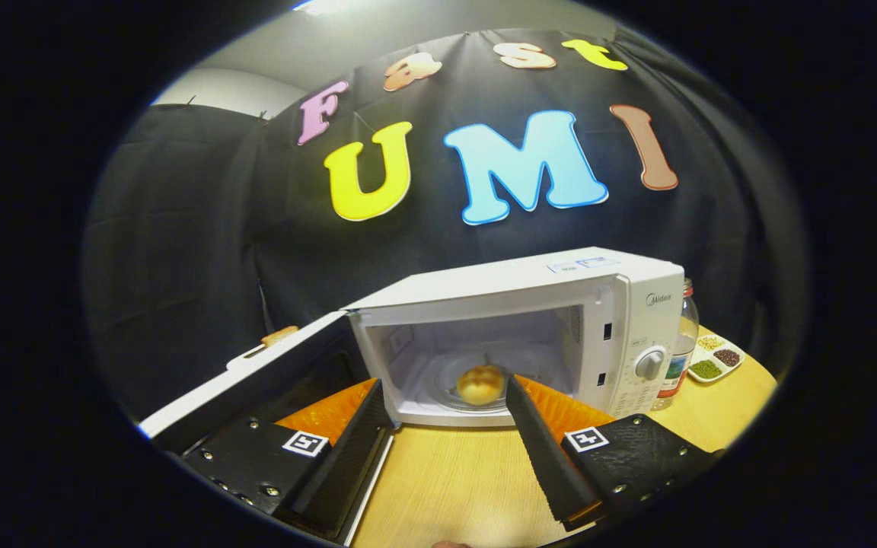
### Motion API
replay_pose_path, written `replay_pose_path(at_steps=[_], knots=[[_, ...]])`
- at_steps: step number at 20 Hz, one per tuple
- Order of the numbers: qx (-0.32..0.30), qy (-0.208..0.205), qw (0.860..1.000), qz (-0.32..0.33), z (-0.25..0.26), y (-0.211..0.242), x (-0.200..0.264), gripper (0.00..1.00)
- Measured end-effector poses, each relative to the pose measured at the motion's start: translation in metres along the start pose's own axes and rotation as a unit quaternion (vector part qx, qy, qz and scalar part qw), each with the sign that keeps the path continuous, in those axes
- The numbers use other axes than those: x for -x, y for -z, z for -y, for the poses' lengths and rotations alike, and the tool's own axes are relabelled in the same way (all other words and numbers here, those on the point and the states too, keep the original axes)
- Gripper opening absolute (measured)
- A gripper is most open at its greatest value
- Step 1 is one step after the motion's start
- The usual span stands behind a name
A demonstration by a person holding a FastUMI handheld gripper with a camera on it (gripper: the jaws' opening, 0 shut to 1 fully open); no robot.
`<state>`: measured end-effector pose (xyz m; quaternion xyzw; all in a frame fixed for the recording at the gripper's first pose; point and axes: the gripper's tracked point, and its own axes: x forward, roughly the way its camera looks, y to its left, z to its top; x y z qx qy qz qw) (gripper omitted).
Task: Open the microwave, put the food inside, and close the microwave door.
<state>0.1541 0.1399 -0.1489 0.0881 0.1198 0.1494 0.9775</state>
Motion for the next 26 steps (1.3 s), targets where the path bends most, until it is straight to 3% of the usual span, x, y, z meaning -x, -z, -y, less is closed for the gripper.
replay_pose_path(at_steps=[10,16,17,19,21,22,24,25,26], knots=[[0.028,-0.111,0.993,0.023,-0.11,-0.035,0.103,0.97],[0.047,-0.202,0.978,0.014,-0.196,-0.021,0.134,0.97],[0.051,-0.22,0.974,0.008,-0.212,-0.015,0.137,0.91],[0.059,-0.254,0.965,-0.006,-0.237,-0.002,0.145,0.88],[0.065,-0.279,0.958,-0.027,-0.256,0.016,0.151,0.73],[0.073,-0.27,0.959,-0.039,-0.256,0.025,0.148,0.72],[0.084,-0.276,0.955,-0.068,-0.261,0.048,0.139,0.24],[0.095,-0.267,0.955,-0.084,-0.258,0.064,0.132,0.22],[0.103,-0.226,0.966,-0.078,-0.239,0.067,0.126,0.22]])
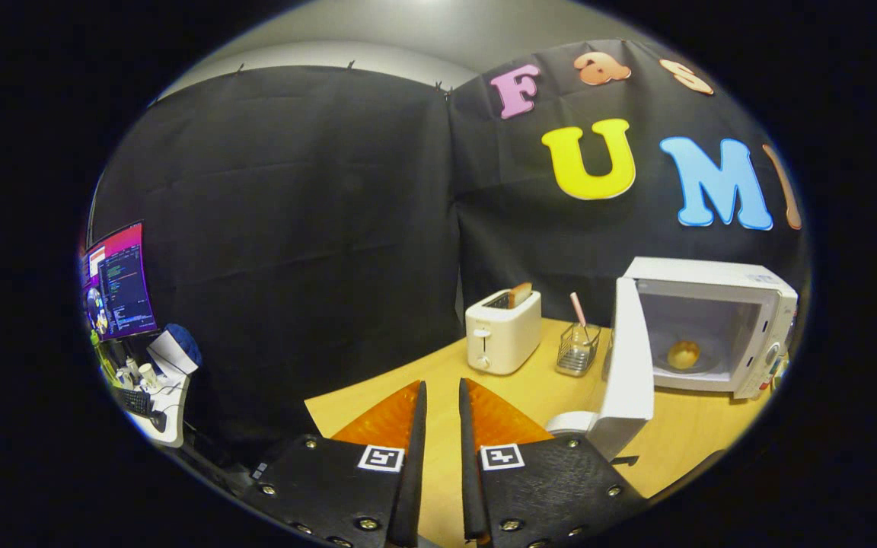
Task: Open the microwave, put the food inside, and close the microwave door.
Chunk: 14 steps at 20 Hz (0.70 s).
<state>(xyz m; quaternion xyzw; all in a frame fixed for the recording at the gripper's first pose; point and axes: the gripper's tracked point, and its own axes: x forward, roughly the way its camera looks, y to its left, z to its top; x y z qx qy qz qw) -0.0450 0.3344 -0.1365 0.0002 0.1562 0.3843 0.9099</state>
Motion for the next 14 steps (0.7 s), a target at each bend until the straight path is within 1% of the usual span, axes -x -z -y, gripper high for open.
replay_pose_path(at_steps=[1,2,4,5,6,8,10,14], knots=[[-0.002,-0.003,1.0,-0.016,0.005,0.013,-0.01,0.02],[-0.017,-0.004,0.999,-0.036,0.007,0.025,-0.015,0.03],[-0.033,0.007,0.998,-0.054,0.021,0.042,-0.021,0.03],[-0.042,-0.001,0.997,-0.059,0.023,0.047,-0.027,0.01],[-0.036,0.005,0.997,-0.061,0.026,0.046,-0.019,0.01],[-0.017,0.023,0.998,-0.06,0.041,0.046,-0.017,0.01],[-0.026,0.032,0.997,-0.061,0.055,0.051,-0.014,0.01],[-0.036,0.078,0.994,-0.064,0.104,0.051,-0.006,0.01]])
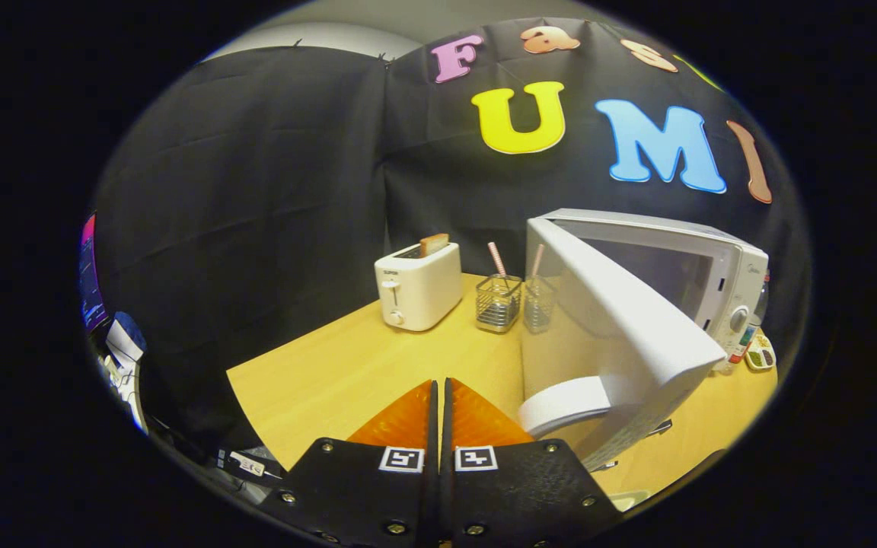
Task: Open the microwave, put the food inside, and close the microwave door.
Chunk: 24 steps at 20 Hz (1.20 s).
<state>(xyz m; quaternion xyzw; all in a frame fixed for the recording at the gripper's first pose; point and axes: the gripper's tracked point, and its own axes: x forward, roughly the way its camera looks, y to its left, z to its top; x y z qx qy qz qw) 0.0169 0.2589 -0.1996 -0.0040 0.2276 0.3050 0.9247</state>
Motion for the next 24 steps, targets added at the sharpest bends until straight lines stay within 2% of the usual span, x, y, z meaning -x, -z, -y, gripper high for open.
replay_pose_path(at_steps=[6,12,24], knots=[[-0.03,0.074,0.997,0.004,0.079,-0.006,-0.001,0.01],[-0.052,0.131,0.99,0.008,0.15,-0.011,-0.007,0.01],[-0.085,0.2,0.976,0.021,0.26,-0.035,-0.046,0.01]])
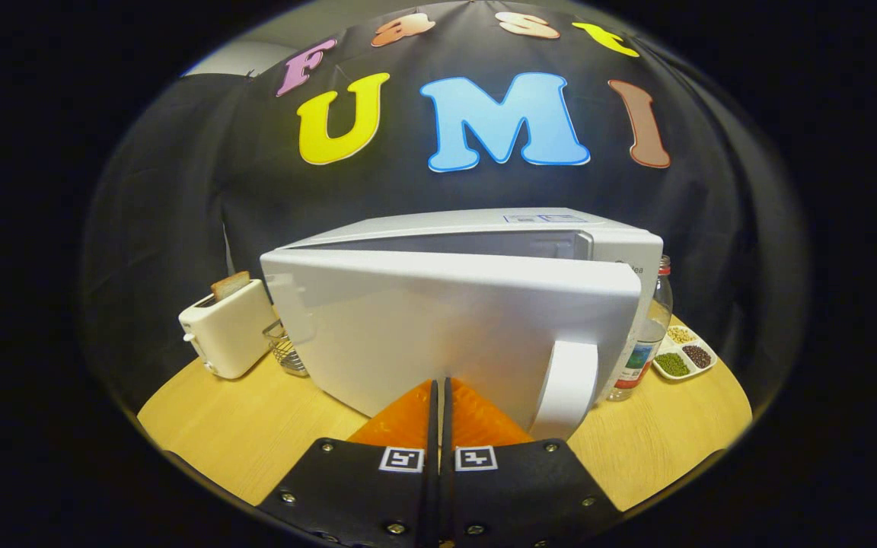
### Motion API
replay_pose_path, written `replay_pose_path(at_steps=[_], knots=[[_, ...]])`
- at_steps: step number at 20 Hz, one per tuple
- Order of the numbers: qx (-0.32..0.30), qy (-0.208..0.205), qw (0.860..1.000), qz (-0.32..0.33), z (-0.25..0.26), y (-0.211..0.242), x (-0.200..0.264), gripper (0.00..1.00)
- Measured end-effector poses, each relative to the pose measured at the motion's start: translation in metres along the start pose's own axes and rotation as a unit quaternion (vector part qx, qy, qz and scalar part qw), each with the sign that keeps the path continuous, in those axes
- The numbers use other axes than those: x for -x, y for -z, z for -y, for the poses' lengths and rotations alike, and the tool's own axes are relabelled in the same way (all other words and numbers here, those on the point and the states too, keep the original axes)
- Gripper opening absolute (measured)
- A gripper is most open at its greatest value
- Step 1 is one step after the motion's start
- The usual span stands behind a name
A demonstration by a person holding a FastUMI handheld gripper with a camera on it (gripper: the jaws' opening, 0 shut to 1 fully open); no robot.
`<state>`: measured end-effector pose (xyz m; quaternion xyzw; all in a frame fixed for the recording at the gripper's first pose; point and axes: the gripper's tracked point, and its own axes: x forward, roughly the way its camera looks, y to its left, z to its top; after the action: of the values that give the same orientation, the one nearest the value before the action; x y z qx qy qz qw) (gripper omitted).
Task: Open the microwave, put the food inside, and close the microwave door.
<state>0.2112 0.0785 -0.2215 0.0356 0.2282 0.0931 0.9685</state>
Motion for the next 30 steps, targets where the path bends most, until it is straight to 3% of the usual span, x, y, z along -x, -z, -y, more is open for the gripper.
replay_pose_path(at_steps=[10,14,22,30], knots=[[-0.022,0.03,0.999,0.018,0.027,-0.038,-0.051,0.01],[-0.005,0.035,0.999,0.03,0.02,-0.04,-0.042,0.02],[0.006,0.045,0.994,0.101,0.0,-0.083,0.043,0.02],[0.026,0.049,0.99,0.132,-0.026,-0.075,0.149,0.02]])
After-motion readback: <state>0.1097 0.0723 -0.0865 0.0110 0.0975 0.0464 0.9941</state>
